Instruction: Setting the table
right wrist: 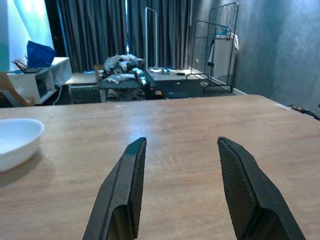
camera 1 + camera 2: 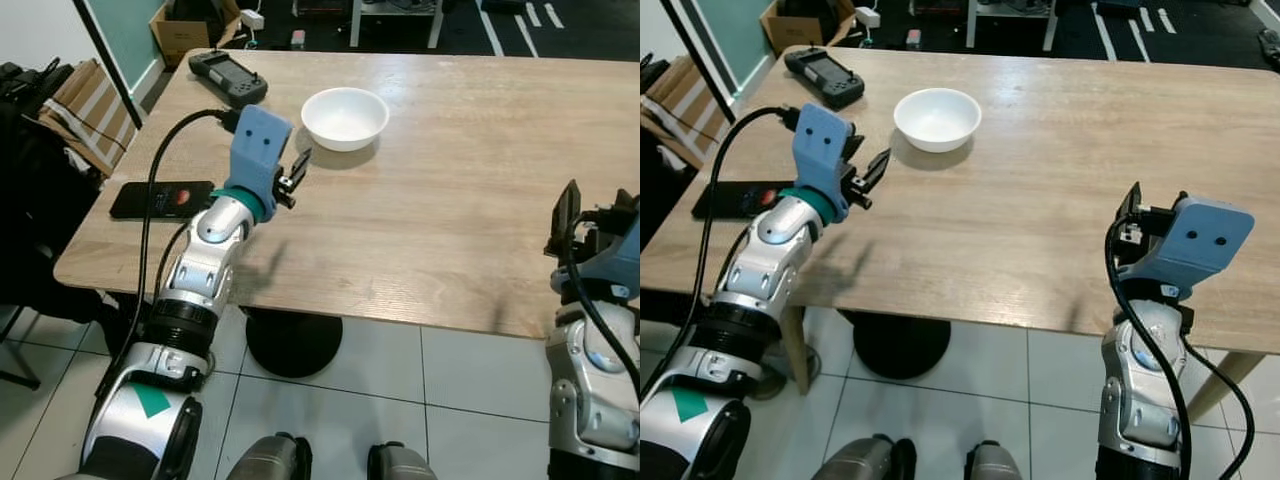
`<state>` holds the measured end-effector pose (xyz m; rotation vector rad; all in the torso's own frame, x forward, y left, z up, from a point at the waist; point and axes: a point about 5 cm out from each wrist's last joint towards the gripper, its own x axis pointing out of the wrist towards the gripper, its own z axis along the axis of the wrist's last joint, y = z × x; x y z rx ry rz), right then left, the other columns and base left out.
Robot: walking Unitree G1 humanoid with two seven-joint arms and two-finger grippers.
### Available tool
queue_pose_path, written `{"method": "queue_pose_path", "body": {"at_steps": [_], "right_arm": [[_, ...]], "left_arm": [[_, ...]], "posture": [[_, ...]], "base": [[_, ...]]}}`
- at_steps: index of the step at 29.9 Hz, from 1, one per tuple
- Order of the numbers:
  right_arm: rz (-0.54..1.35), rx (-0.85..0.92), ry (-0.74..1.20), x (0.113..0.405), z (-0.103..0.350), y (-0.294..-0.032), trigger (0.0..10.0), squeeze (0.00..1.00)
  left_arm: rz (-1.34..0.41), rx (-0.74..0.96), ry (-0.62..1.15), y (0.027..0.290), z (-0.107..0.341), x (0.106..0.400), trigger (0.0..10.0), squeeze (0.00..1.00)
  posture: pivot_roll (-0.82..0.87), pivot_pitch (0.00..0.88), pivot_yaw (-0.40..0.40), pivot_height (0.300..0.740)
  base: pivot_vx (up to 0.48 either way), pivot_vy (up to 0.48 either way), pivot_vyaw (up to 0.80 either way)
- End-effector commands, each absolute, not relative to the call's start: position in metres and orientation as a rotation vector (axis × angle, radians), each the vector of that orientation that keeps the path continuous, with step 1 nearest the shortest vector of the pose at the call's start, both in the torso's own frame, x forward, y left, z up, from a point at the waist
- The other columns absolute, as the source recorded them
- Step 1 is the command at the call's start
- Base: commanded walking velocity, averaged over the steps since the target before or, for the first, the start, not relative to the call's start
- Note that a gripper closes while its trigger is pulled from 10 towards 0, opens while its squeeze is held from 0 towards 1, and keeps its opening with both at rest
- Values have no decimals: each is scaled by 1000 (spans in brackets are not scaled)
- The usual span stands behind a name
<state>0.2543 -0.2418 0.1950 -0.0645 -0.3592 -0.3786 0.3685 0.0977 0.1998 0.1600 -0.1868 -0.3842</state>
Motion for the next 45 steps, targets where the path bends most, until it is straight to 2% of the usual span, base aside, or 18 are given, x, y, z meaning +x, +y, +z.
{"method": "queue_pose_path", "body": {"at_steps": [1, 28, 45], "right_arm": [[-390, -52, -342, 253, 192, -243, 10000, 0], [-464, -36, -323, 232, 181, -245, 10000, 0], [-476, -36, -321, 229, 181, -243, 10000, 0]], "left_arm": [[-361, 148, -154, 100, 195, 370, 10000, 0], [-401, 172, -130, 94, 198, 373, 10000, 0], [-435, 189, -112, 89, 196, 374, 10000, 0]], "posture": [[48, 0, 106, 740], [23, 0, 180, 740], [16, 0, 190, 740]], "base": [[349, 0, 0], [367, 0, 0], [0, 0, 0]]}}
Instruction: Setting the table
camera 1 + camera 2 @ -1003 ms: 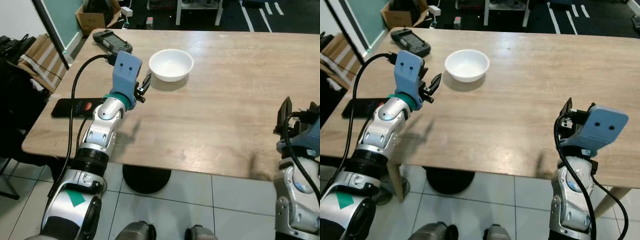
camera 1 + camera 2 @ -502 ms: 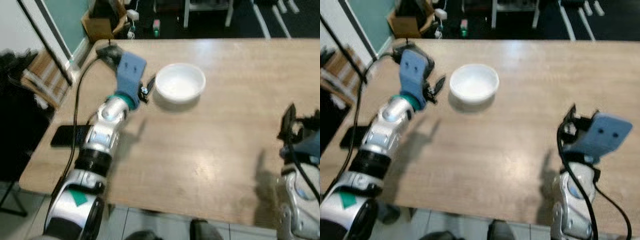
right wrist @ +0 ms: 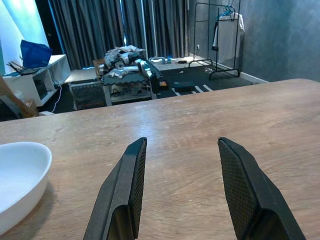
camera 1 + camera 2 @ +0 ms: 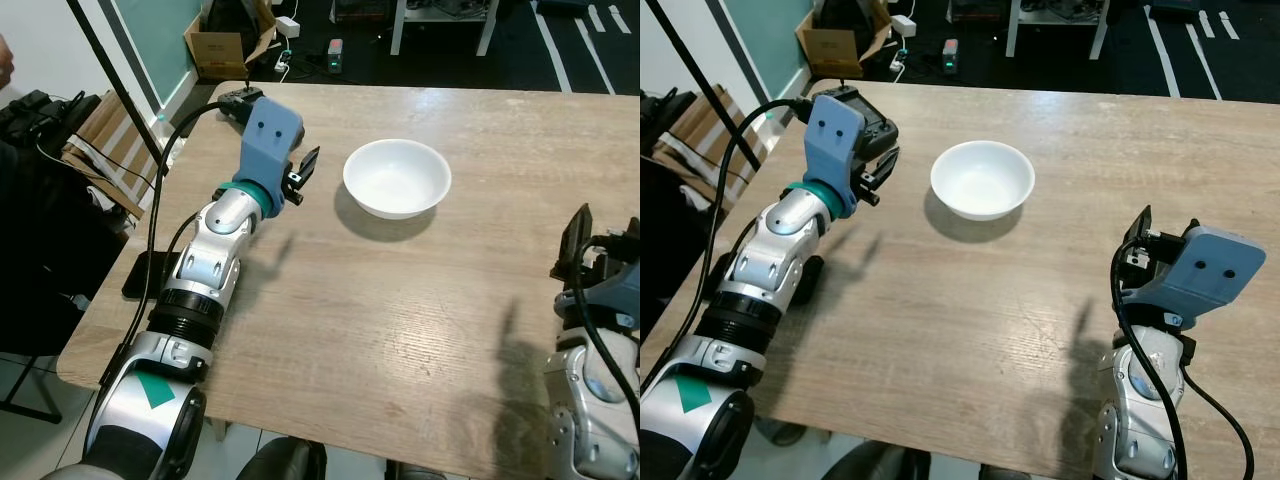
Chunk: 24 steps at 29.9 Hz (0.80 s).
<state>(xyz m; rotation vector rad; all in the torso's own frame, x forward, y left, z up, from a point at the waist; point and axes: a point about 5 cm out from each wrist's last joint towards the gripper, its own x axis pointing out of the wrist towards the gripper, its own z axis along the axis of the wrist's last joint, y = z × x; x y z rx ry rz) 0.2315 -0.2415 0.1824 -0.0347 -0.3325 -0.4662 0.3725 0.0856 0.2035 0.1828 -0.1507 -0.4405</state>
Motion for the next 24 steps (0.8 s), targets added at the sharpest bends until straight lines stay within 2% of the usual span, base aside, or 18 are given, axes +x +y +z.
{"method": "queue_pose_path", "body": {"at_steps": [1, 4, 7, 10, 13, 14, 17, 21, 22, 24], "right_arm": [[-476, -36, -321, 229, 181, -243, 10000, 0], [-475, -36, -319, 228, 181, -242, 10000, 0], [-454, -44, -305, 228, 181, -240, 10000, 0], [-448, -46, -303, 228, 182, -239, 10000, 0], [-414, -58, -320, 228, 190, -238, 10000, 0], [-414, -58, -320, 228, 190, -238, 10000, 0], [-265, -95, -390, 237, 213, -227, 10000, 0], [-162, -75, -396, 245, 219, -215, 10000, 0], [-85, -62, -373, 251, 218, -205, 10000, 0], [-31, -74, -334, 256, 213, -198, 10000, 0]], "left_arm": [[-435, 189, -112, 89, 196, 374, 10000, 0], [-431, 228, -93, 92, 194, 376, 10000, 0], [-531, 318, -39, 91, 184, 375, 10000, 0], [-561, 335, -40, 90, 183, 374, 10000, 0], [-706, 365, -48, 81, 182, 373, 10000, 0], [-706, 365, -48, 81, 182, 373, 10000, 0], [-965, 482, -68, 70, 183, 367, 10000, 0], [-1095, 544, -64, 67, 183, 361, 10000, 0], [-1158, 584, -53, 66, 182, 358, 10000, 0], [-1161, 621, -49, 66, 179, 360, 10000, 0]], "posture": [[16, 0, 190, 740], [20, 0, 181, 740], [17, 25, 160, 740], [17, 25, 160, 740], [10, 86, 146, 740], [10, 86, 146, 740], [-10, 123, 150, 740], [-18, 134, 150, 740], [-18, 134, 150, 740], [-24, 133, 146, 740]], "base": [[0, 0, 0], [0, 0, 0], [0, 0, 0], [0, 0, 0], [0, 0, 0], [0, 0, 0], [0, 0, 0], [0, 0, 0], [0, 0, 0], [0, 0, 0]]}}
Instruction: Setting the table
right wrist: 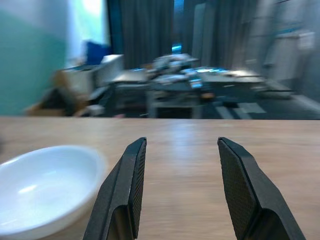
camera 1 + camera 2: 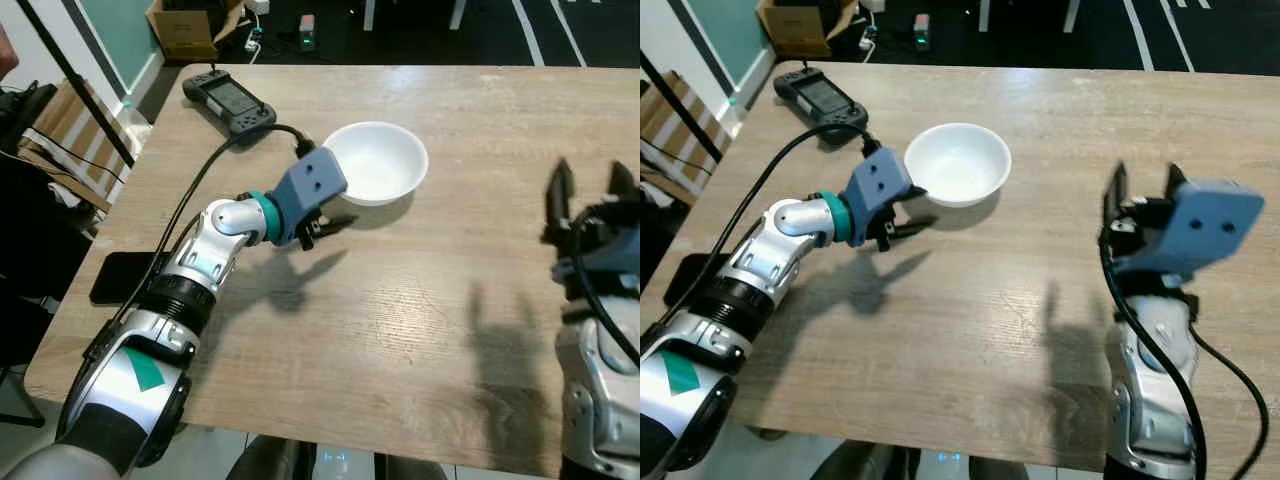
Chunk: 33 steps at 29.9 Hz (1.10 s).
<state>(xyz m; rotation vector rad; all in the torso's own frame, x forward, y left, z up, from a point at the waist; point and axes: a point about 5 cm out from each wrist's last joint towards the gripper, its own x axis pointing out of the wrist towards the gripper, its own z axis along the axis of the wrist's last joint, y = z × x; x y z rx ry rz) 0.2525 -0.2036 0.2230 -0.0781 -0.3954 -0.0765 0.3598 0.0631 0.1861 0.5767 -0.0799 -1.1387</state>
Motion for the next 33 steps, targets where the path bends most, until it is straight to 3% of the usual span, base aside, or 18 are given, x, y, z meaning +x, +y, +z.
{"method": "queue_pose_path", "body": {"at_steps": [1, 5, 8, 11, 17, 23, 33], "right_arm": [[-2, -84, -311, 258, 210, -195, 10000, 0], [85, -208, -218, 263, 200, -190, 10000, 0], [150, -367, -153, 261, 195, -197, 10000, 0], [138, -418, -138, 260, 194, -207, 10000, 0], [94, -397, -113, 255, 193, -222, 10000, 0], [-43, -233, -117, 241, 184, -240, 10000, 0], [-87, -192, -121, 231, 177, -237, 10000, 0]], "left_arm": [[-1156, 641, -48, 66, 178, 360, 10000, 0], [-1117, 710, -40, 68, 176, 366, 10000, 0], [-1092, 828, -32, 75, 173, 371, 10000, 0], [-1061, 881, -37, 78, 174, 373, 10000, 0], [-976, 1006, -94, 84, 180, 380, 10000, 0], [-927, 1063, -240, 77, 198, 382, 10000, 0], [-975, 1119, -280, 67, 203, 382, 10000, 0]], "posture": [[-24, 133, 146, 740], [-33, 127, 135, 740], [-38, 125, 131, 740], [-47, 125, 128, 740], [-48, 129, 132, 740], [-53, 134, 167, 740], [-68, 136, 201, 740]], "base": [[0, 0, 0], [0, 0, 0], [0, 0, 0], [0, 0, 0], [0, 0, 0], [0, 0, 0], [0, 0, 0]]}}
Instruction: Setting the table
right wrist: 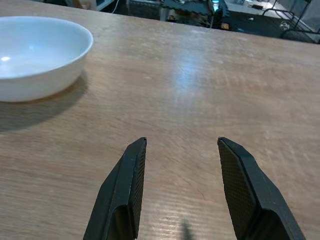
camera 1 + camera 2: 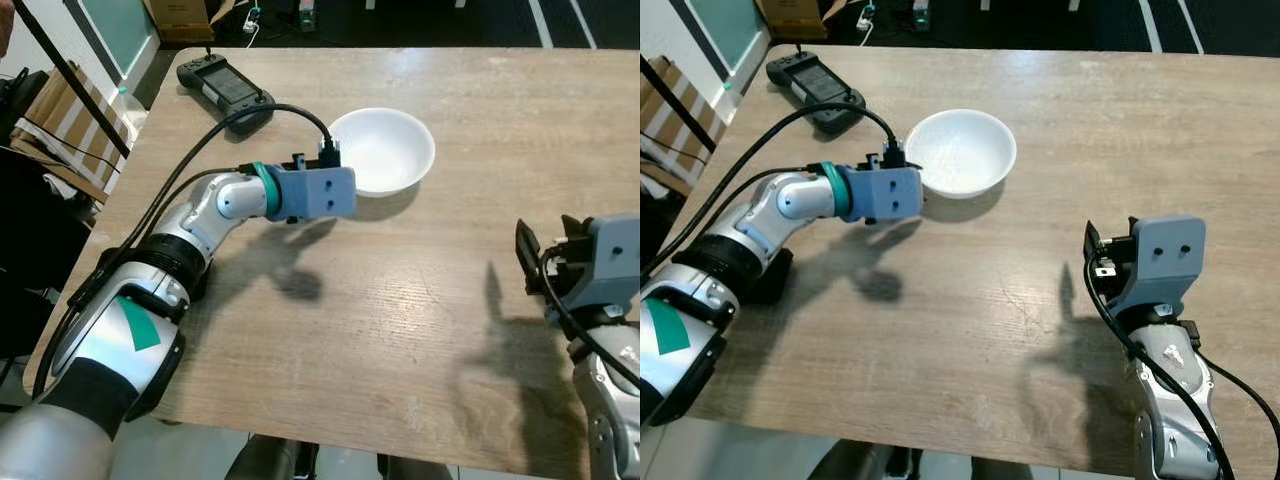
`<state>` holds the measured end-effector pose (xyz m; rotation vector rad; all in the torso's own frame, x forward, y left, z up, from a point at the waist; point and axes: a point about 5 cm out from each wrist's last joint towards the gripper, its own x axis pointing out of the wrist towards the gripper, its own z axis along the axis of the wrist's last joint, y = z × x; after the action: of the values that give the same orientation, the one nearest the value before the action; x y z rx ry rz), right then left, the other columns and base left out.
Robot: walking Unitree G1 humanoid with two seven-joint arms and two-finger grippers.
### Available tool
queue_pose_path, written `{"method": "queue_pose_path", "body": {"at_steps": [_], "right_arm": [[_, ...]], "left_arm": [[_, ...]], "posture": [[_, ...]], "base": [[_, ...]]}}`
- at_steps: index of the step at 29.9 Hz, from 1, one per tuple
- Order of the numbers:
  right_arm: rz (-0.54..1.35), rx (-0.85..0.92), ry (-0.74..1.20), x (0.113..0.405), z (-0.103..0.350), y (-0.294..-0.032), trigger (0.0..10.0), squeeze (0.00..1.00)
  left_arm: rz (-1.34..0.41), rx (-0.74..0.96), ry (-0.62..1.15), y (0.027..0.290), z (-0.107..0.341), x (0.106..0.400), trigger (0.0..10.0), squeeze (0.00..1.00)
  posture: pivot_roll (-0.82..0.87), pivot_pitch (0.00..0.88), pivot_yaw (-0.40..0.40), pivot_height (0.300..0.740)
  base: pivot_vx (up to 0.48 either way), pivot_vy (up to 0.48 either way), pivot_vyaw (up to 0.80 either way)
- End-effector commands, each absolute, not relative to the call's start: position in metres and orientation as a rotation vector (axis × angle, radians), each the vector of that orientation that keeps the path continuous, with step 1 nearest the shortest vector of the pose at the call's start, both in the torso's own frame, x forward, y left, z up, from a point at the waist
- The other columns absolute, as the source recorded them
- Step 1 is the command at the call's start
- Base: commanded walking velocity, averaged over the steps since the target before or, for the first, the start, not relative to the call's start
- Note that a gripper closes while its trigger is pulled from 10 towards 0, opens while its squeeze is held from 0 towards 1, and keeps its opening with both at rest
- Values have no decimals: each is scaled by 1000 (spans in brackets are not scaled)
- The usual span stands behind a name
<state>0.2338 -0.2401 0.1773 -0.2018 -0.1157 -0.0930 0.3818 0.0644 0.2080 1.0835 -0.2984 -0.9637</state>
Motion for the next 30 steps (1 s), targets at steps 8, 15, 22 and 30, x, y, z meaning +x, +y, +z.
{"method": "queue_pose_path", "body": {"at_steps": [8, 15, 22, 30], "right_arm": [[-101, -175, -134, 225, 180, -234, 10000, 0], [-112, -149, -136, 218, 178, -226, 10000, 0], [-130, -143, -147, 216, 179, -226, 10000, 0], [-145, -137, -160, 219, 181, -226, 10000, 0]], "left_arm": [[-911, 1101, -218, 67, 198, 388, 10000, 0], [-853, 1132, -193, 63, 188, 390, 9333, 0], [-808, 1176, -241, 60, 191, 391, 0, 0], [-702, 1220, -345, 59, 197, 393, 0, 0]], "posture": [[-90, 164, 215, 740], [-105, 176, 221, 740], [-112, 165, 226, 740], [-109, 139, 226, 740]], "base": [[0, 0, 0], [0, 0, 0], [0, 0, 0], [0, 0, 0]]}}
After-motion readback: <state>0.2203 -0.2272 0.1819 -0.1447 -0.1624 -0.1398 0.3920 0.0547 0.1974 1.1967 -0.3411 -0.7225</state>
